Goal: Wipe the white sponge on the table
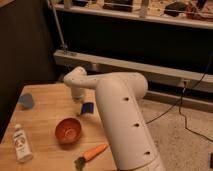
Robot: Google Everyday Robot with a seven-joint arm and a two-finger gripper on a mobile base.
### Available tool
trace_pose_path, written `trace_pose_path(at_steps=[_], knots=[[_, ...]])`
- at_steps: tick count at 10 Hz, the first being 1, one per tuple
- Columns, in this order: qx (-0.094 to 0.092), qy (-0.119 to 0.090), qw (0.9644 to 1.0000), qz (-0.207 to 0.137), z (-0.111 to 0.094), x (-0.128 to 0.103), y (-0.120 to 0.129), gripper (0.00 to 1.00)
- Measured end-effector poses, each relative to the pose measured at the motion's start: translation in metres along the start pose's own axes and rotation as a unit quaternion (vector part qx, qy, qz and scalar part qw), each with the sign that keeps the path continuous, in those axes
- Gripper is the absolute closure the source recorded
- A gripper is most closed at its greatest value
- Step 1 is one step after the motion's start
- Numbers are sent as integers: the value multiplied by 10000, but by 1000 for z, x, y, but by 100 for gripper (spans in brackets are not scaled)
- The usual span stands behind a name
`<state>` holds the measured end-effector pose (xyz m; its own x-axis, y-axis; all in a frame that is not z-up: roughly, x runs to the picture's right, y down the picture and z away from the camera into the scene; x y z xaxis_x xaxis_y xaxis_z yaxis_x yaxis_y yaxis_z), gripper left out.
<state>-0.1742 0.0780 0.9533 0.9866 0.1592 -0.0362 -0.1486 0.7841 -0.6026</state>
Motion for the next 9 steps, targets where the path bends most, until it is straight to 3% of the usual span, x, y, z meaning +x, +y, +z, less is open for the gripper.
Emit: trace_pose_path(at_steps=[4,6,9], knots=[[267,-24,9996,46,-9,-2,-37,78],[341,-7,9994,82,-4,-6,-54,78],[456,29,9984,347,4,6,-89,78]])
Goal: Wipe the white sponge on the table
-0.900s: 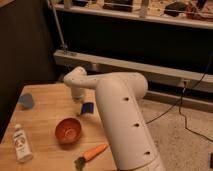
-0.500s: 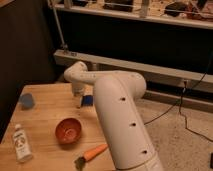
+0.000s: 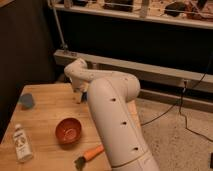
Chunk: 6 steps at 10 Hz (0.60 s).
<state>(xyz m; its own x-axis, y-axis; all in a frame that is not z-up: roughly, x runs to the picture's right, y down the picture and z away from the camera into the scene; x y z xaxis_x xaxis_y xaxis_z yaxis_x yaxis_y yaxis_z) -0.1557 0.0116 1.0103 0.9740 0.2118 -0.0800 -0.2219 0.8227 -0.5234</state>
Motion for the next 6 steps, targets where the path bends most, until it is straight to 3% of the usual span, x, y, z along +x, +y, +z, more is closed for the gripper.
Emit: trace_pose_path(at_steps=[2,6], knots=[[113,64,9997,226,2,17,-26,78],[336,262,9957,822,8,69,-76,78]])
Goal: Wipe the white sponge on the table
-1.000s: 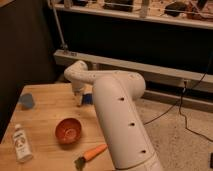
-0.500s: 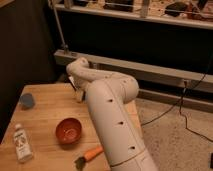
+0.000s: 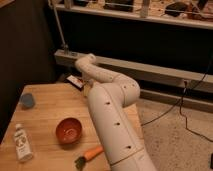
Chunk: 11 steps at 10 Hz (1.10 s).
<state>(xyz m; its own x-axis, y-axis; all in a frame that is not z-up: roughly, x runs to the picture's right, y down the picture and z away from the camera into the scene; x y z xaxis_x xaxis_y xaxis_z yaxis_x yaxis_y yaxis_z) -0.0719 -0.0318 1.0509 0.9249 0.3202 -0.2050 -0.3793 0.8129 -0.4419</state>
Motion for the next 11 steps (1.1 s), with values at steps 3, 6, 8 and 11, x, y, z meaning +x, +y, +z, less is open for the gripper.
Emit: trace_pose_path(at_steps=[3,6,8,11], knots=[[188,352,9975,579,3,59,-41,78],[398,731,9908,1066,-6,122,-70,78],[454,887,9862,1319,-10,151,-77,78],[419,1096,9806,1567,-17,184,-69,78]])
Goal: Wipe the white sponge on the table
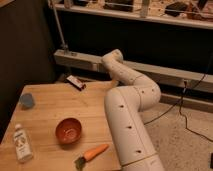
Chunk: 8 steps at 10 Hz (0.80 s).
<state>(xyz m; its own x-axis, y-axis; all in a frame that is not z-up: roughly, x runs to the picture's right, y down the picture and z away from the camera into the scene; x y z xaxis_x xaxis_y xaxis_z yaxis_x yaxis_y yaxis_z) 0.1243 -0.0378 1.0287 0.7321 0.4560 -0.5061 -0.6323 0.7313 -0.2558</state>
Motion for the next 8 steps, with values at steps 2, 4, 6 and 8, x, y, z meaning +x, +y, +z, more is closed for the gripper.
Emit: trace_pose_path(at_steps=[2,4,6,8], knots=[[-88,79,9999,97,1,17,8,78],[-201,198,9994,180,1,37,19,78],[-256,292,9990,222,-1,52,26,78],[-311,330,9987,234,-3,62,35,78]])
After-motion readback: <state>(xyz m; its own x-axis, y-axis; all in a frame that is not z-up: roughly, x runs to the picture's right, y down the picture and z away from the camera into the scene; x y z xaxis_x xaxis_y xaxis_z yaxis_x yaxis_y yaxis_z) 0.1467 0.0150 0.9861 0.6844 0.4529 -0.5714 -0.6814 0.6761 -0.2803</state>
